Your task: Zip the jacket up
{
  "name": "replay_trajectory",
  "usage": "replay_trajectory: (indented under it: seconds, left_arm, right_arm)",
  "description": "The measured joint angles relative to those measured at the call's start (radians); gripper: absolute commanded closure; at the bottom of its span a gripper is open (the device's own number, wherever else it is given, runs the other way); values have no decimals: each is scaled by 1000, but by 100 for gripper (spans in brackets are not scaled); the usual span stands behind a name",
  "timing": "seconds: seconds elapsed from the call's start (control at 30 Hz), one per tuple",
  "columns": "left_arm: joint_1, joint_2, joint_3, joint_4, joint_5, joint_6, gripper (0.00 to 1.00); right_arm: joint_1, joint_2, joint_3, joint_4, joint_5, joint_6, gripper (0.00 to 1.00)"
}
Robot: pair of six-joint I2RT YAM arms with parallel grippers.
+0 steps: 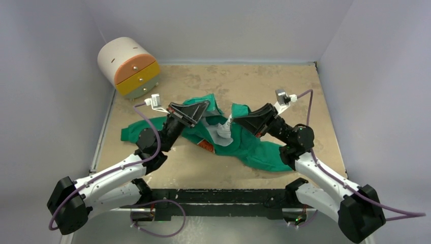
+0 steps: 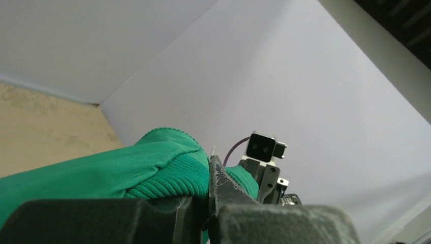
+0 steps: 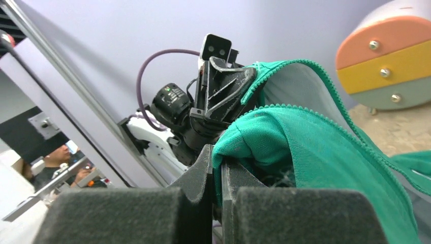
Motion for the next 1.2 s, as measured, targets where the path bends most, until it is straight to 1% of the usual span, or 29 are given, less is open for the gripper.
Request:
replay_trajectory:
  seconds: [0.07,0.17,0.5,0.73,1.2]
  left_arm:
    - [-1,1,-1,51,-6,15,100]
    - [-2,3,-2,118,-9,40,100]
    - [-2,14,-2,198,22,64,100]
    - [-2,37,-10,263,51,64,100]
    - [-2,50,-45,359,83,63,100]
  right_arm:
    - [16,32,17,45,0,25,100]
    - [43,80,55,68,1,37,100]
    - [122,180,171,97,10,18,100]
    - [163,233,177,132,39,11,100]
    - [187,294,212,209,90,12,100]
